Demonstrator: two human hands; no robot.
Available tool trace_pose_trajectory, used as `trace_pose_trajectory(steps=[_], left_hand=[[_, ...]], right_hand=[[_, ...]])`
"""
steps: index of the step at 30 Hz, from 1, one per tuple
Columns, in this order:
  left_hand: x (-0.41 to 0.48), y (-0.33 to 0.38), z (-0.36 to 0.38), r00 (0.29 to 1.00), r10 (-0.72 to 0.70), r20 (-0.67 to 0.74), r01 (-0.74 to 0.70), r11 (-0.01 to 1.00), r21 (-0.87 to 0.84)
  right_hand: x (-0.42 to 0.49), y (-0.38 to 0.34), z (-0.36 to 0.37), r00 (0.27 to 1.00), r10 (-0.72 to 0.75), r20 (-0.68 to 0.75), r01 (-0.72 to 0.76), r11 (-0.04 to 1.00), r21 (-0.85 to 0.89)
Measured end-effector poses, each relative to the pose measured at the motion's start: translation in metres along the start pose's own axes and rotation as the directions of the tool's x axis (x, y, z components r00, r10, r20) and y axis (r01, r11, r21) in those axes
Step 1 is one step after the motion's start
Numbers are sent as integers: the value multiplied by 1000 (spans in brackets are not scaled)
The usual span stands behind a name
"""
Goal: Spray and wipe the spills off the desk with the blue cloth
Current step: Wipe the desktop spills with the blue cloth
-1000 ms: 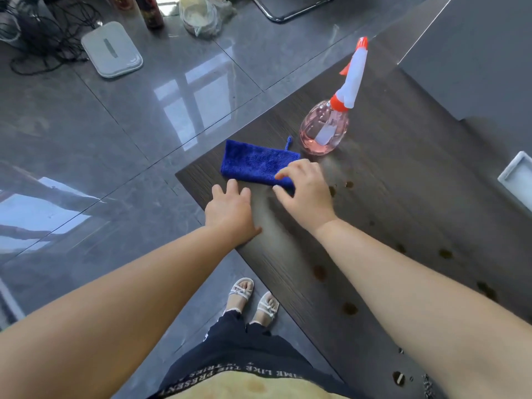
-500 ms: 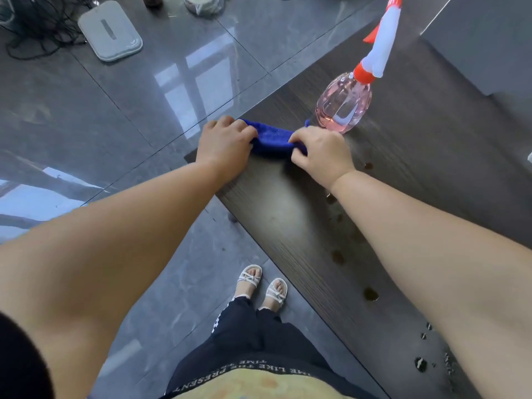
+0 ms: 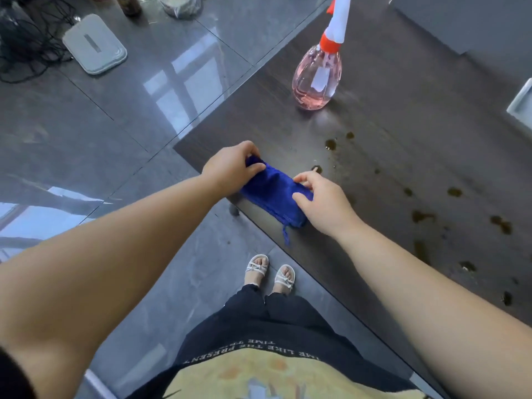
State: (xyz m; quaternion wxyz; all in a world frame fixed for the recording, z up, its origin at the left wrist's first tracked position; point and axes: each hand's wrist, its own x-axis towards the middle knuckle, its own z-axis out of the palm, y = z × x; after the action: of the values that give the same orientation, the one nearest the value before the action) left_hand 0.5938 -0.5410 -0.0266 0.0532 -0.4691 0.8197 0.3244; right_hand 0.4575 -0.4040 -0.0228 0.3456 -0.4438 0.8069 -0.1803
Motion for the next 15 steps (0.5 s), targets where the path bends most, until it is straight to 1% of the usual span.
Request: trace_pose_trajectory(steps=[2,3,4,6,8,10,12,13,15], left_hand=[[3,4,7,999,-19,-29,19,1000,-3],[4,6,8,999,-22,-42,22,1000,2],[5,7,9,999,-14,-49,14,1000,9],[6,5,7,999,-3,-41,3,1000,6],[6,-2,4,1000,3,-22,-2,1000,14],[8,-15,-2,1000,21,-12,-20,997,77],[10,-26,-8,999,41,-19,-39,990,134],[12,-30,-11,998,54,-17,-50,988,148],[13,-35,-15,997,73,6,-73,986,148]], right_hand=[[-3,3,5,993,-108,-38,93,955,-280],[-5,3,8,982,-186,-42,157,913,-377],[-5,1,10,964,-264,-26,227,870,-439],[-2,-5,17,911,-407,72,384,768,-512],[8,-12,25,868,-455,200,482,673,-561],[23,-17,35,863,-430,266,495,608,-620],[32,-17,46,862,-430,269,490,570,-659],[35,-15,52,864,-451,225,474,574,-668],[36,-9,64,864,-497,73,405,602,-688]])
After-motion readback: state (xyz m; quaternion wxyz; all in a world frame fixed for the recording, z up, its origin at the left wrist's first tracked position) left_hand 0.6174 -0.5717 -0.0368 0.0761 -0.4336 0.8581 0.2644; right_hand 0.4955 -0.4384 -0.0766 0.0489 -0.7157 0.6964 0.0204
